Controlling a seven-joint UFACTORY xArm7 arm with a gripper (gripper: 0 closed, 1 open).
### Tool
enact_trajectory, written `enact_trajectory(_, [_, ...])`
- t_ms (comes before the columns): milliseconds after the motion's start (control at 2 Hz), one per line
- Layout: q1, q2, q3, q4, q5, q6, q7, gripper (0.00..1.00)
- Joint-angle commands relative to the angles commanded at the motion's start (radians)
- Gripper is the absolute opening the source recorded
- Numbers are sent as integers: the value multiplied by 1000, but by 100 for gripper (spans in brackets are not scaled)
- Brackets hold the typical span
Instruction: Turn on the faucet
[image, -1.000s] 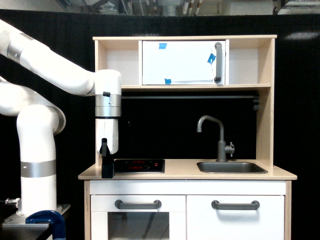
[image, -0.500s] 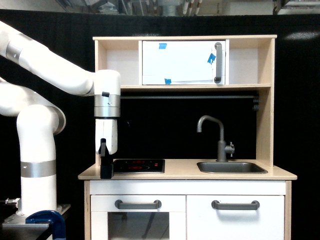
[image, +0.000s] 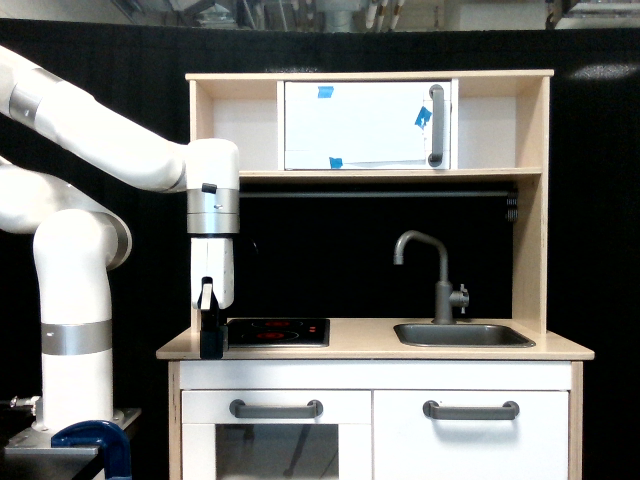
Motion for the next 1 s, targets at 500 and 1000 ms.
enact_trajectory(500, [61,-16,-159,2,-56,-66,-347,100])
enact_trajectory(1000, [215,42,-354,66,-13,-172,-686,100])
